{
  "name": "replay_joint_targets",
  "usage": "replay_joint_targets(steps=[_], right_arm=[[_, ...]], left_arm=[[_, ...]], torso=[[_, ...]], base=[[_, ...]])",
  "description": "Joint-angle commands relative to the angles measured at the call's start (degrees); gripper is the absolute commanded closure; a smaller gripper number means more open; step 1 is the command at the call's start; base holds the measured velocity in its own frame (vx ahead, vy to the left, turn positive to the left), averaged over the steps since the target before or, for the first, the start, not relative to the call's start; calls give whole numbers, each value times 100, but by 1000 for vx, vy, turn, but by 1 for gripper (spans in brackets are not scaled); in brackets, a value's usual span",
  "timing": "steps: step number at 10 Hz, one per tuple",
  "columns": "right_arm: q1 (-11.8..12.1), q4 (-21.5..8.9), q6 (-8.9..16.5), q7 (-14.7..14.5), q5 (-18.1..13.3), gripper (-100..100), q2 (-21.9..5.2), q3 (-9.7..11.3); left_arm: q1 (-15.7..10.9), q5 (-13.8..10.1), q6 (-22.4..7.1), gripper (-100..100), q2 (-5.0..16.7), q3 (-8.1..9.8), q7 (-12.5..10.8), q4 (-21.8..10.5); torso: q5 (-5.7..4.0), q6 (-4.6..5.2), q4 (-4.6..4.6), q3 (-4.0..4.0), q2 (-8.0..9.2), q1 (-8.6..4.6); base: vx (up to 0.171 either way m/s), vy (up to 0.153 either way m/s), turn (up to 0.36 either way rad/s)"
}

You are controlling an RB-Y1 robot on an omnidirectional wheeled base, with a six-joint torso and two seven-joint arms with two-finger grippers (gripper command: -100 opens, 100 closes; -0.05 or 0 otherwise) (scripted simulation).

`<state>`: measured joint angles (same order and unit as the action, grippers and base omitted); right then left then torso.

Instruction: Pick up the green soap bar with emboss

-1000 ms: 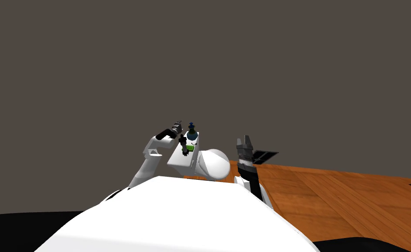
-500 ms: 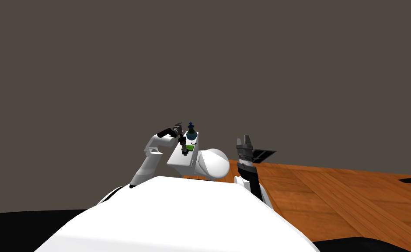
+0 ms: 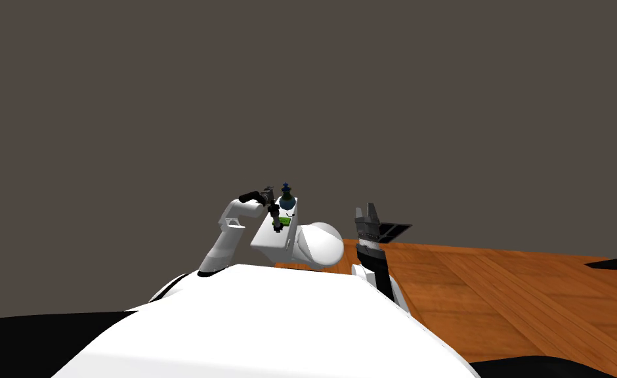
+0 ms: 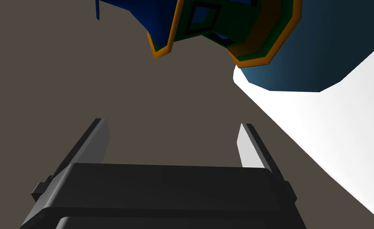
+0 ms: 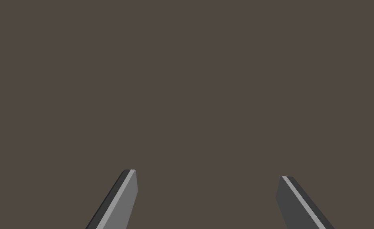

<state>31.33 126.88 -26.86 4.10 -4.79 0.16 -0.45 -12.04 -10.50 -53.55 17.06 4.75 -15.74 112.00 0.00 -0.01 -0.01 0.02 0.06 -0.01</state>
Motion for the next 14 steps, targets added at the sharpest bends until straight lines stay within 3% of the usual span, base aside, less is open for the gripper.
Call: replay_joint_targets(steps=[1, 4, 6, 14], right_arm=[[0, 0, 0, 0, 0, 0, 0, 0], [0, 0, 0, 0, 0, 0, 0, 0], [0, 0, 0, 0, 0, 0, 0, 0], [0, 0, 0, 0, 0, 0, 0, 0]], left_arm=[[-30, -25, -264, -100, 9, -1, -62, -44], [-238, -149, -770, -100, 76, 16, -287, -263], [-238, -149, -981, -100, 76, 16, -287, -263], [-632, -383, -2335, -100, 201, 47, -727, -733]], torso=[[0, 0, 0, 0, 0, 0], [0, -1, 0, 2, 3, 0], [0, -1, 1, 2, 3, -1], [1, 2, -3, 0, 3, -5]], base=[[-14, 2, -29], [-17, 2, -33], [-12, 1, -10], [-15, 2, -29]])
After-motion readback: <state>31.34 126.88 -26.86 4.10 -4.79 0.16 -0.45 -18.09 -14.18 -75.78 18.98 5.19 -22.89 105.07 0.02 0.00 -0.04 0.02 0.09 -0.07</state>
